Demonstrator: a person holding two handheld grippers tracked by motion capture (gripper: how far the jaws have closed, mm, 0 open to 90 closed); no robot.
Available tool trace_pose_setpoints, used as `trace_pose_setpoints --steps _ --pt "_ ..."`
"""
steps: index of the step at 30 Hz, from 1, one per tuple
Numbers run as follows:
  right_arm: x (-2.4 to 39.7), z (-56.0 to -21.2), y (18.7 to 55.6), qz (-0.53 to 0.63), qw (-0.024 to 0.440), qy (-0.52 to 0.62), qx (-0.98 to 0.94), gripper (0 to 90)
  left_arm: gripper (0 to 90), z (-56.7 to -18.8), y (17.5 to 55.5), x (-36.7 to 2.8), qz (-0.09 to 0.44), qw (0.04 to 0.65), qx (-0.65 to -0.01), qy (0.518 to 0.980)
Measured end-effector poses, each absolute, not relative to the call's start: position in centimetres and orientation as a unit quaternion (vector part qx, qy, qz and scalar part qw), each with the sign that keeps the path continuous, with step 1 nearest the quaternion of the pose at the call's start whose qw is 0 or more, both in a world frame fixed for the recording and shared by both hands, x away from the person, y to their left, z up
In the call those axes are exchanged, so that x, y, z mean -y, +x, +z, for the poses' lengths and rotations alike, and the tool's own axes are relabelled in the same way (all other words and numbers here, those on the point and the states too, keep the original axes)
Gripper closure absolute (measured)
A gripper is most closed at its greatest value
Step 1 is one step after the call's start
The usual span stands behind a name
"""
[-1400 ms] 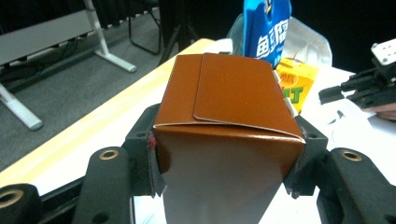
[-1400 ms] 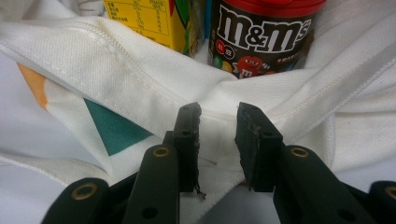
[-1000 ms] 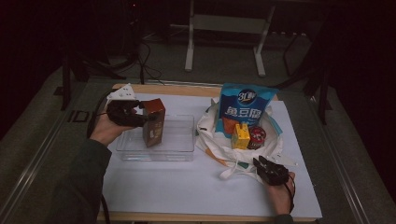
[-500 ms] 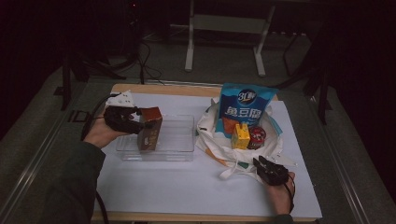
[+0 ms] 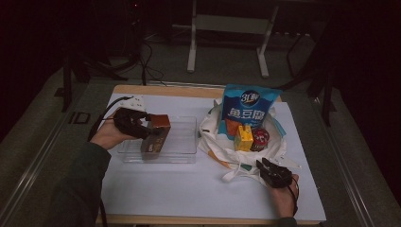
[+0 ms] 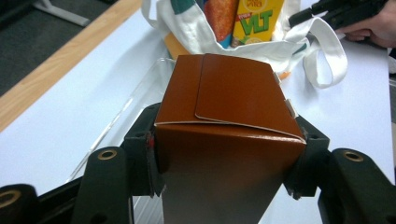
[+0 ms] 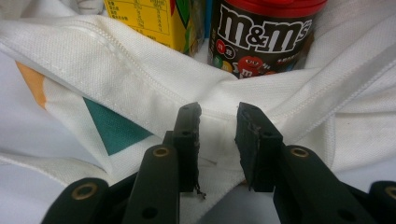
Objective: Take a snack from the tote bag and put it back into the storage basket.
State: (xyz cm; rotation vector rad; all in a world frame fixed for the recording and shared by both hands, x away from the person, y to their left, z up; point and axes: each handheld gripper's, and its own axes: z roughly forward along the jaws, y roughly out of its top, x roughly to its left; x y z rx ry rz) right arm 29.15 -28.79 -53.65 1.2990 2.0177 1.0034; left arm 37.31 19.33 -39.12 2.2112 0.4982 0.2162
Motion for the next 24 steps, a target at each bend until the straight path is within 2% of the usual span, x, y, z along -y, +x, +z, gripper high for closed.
trace_pose_setpoints --steps 24 --pt "28.8 -53.7 29.2 0.371 0.267 0.481 -0.748 69.7 36.8 -40.3 38.9 -14.4 0.037 0.406 -0.178 0.896"
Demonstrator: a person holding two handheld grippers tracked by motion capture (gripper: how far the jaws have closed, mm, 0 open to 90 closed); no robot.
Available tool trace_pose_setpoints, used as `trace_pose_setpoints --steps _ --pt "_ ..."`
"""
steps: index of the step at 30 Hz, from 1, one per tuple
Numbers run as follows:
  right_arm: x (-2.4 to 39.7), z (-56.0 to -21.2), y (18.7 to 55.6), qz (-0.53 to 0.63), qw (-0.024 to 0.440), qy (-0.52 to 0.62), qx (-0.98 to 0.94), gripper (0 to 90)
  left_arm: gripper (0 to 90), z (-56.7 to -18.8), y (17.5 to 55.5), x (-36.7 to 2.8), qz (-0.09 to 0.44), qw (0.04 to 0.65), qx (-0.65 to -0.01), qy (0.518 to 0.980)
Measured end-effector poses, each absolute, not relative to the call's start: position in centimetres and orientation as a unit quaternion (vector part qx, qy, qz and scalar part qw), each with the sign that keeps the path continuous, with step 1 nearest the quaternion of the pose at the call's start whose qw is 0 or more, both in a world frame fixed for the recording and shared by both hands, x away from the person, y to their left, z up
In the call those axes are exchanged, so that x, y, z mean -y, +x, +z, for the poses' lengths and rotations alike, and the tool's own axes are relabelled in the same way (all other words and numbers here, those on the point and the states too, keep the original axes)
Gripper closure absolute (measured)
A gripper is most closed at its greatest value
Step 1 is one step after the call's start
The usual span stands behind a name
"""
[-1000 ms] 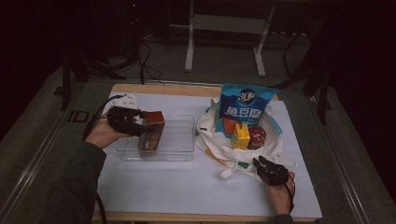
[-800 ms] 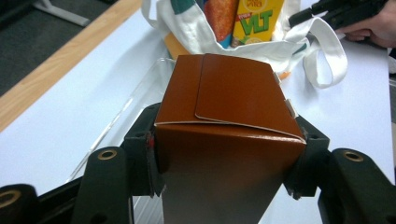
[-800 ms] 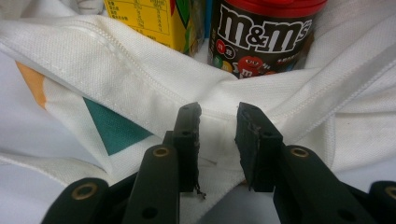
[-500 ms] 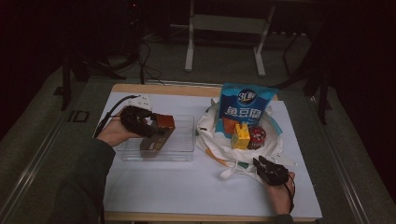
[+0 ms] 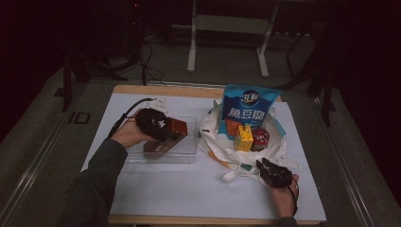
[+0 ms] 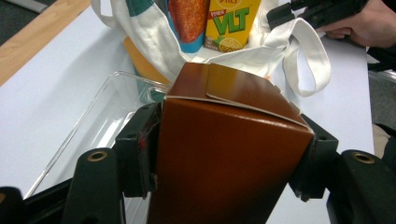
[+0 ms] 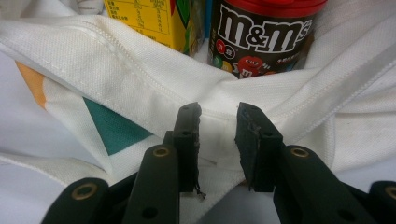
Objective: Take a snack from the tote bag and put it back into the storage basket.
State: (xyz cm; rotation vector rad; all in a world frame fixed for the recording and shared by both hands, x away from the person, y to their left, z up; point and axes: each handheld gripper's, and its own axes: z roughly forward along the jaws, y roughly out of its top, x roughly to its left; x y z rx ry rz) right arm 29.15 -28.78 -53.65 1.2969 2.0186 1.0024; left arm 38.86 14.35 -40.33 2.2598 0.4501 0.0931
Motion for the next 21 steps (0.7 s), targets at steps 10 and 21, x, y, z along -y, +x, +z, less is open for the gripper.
trace_pose_setpoints --steps 10,21 --pt "28.8 -53.7 29.1 0.371 0.267 0.481 -0.748 69.7 35.4 -41.2 39.1 -12.7 0.026 0.389 -0.175 0.904" --pt "28.8 -53.6 29.1 0.371 0.267 0.481 -0.748 69.7 34.4 -42.8 38.9 -10.8 0.017 0.337 -0.162 0.927"
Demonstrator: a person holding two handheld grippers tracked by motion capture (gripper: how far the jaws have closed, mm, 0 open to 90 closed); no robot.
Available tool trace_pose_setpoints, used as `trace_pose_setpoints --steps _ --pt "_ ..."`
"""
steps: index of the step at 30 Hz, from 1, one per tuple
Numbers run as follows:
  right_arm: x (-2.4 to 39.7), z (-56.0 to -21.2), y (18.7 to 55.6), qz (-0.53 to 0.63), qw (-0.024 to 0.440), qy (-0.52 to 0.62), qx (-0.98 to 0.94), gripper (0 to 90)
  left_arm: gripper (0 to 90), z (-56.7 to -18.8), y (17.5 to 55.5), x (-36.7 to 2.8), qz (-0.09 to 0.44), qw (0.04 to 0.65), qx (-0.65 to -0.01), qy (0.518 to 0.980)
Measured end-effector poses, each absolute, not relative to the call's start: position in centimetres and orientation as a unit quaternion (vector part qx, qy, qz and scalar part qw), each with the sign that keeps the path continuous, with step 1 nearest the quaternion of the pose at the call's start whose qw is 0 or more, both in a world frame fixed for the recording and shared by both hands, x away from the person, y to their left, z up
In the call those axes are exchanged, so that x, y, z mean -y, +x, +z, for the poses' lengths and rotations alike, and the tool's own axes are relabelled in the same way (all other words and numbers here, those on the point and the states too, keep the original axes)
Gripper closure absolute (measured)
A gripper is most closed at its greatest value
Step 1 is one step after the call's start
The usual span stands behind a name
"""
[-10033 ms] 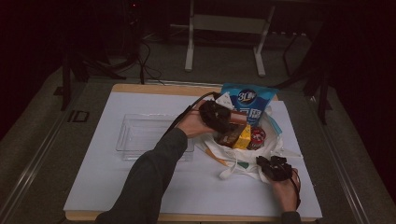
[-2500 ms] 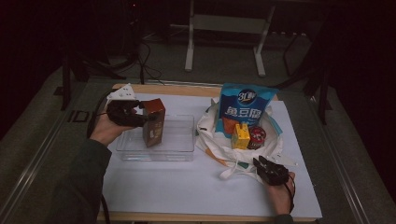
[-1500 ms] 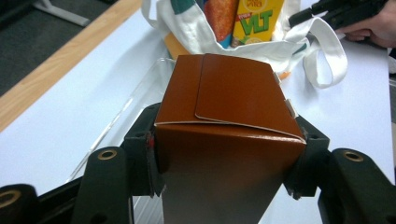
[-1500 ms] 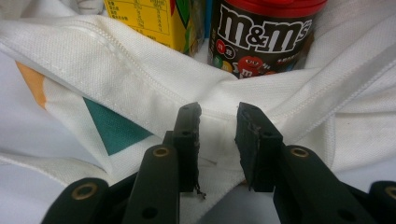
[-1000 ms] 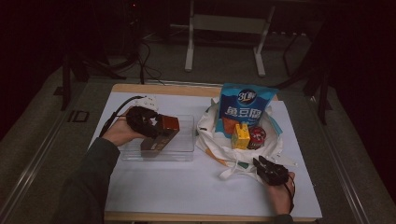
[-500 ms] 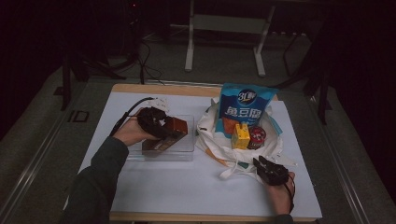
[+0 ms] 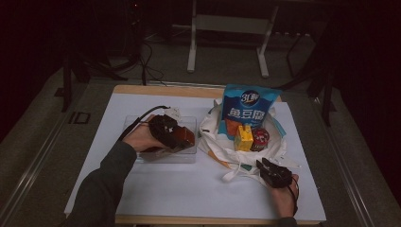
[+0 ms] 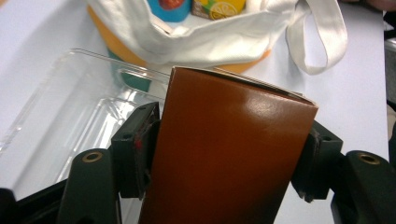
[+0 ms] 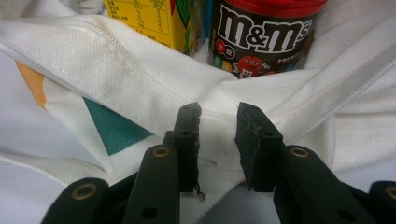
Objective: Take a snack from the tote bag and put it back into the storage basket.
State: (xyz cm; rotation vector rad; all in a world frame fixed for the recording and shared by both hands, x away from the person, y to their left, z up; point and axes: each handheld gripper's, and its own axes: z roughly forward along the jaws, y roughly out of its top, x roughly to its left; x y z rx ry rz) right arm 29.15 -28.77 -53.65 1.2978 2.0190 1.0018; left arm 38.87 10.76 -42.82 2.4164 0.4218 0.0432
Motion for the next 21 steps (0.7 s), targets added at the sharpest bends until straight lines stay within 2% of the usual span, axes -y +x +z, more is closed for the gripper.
trace_pose_setpoints --steps 12,21 --pt "28.8 -53.7 29.2 0.371 0.267 0.481 -0.748 69.7 31.6 -44.7 38.6 -9.1 0.016 0.291 -0.166 0.942" --pt "28.8 -53.7 29.1 0.371 0.268 0.481 -0.748 69.7 21.9 -45.4 38.3 -7.8 0.023 0.262 -0.161 0.951"
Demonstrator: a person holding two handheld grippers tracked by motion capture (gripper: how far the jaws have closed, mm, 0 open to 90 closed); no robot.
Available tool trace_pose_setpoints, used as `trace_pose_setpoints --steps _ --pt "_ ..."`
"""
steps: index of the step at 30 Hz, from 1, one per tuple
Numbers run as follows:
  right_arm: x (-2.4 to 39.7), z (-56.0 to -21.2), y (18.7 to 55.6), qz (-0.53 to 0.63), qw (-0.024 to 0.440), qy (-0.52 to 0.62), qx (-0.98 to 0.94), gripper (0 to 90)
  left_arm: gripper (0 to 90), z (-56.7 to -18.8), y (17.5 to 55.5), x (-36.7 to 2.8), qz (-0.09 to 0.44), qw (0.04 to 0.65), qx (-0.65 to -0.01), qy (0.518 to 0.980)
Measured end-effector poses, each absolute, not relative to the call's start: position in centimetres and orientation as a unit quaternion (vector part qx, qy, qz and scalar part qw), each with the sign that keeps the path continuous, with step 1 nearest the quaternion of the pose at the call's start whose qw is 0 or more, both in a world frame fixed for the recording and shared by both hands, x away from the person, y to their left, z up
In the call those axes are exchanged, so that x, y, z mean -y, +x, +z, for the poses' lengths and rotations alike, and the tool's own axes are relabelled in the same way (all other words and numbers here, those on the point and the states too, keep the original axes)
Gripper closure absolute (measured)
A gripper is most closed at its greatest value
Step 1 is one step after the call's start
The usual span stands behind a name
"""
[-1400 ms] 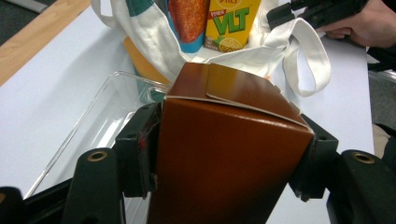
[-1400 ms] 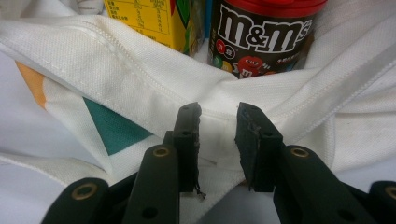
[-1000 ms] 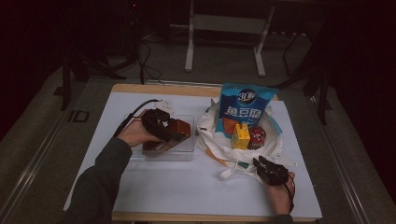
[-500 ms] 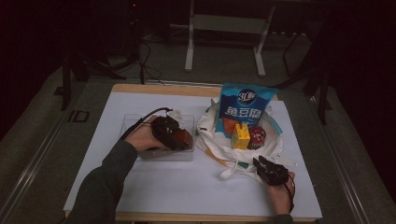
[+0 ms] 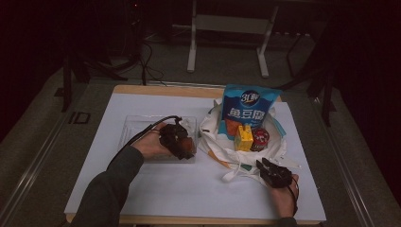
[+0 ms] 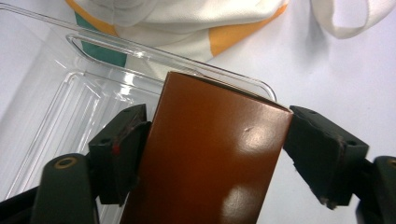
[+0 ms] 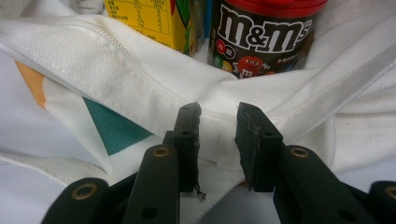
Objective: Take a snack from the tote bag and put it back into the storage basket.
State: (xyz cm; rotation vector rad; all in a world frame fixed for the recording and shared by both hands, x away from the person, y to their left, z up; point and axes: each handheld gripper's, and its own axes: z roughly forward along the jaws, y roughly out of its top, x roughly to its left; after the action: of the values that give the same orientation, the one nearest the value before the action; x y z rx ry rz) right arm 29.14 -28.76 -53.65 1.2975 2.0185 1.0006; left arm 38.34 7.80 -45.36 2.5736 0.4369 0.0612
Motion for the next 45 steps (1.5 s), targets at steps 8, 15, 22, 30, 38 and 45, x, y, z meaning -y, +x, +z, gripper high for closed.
trace_pose_setpoints --steps 8,15,22,30,38,45 --pt "28.8 -53.7 29.1 0.371 0.268 0.481 -0.748 69.6 17.5 -44.7 38.3 -7.9 0.032 0.278 -0.170 0.945" --pt "28.7 -53.7 29.1 0.371 0.268 0.481 -0.748 69.6 17.7 -43.7 38.0 -8.3 0.048 0.302 -0.176 0.936" --pt "28.8 -53.7 29.1 0.371 0.268 0.481 -0.748 69.6 20.5 -42.8 37.8 -8.6 0.055 0.328 -0.179 0.926" --pt "28.8 -53.7 29.2 0.372 0.266 0.482 -0.747 69.5 23.5 -42.0 37.7 -8.6 0.050 0.364 -0.180 0.913" --pt "28.8 -53.7 29.2 0.374 0.264 0.483 -0.747 69.6 21.7 -41.8 37.7 -8.3 0.044 0.381 -0.184 0.905" --pt "28.8 -53.7 29.2 0.373 0.265 0.482 -0.747 69.5 20.5 -41.4 37.7 -8.1 0.054 0.392 -0.181 0.901"
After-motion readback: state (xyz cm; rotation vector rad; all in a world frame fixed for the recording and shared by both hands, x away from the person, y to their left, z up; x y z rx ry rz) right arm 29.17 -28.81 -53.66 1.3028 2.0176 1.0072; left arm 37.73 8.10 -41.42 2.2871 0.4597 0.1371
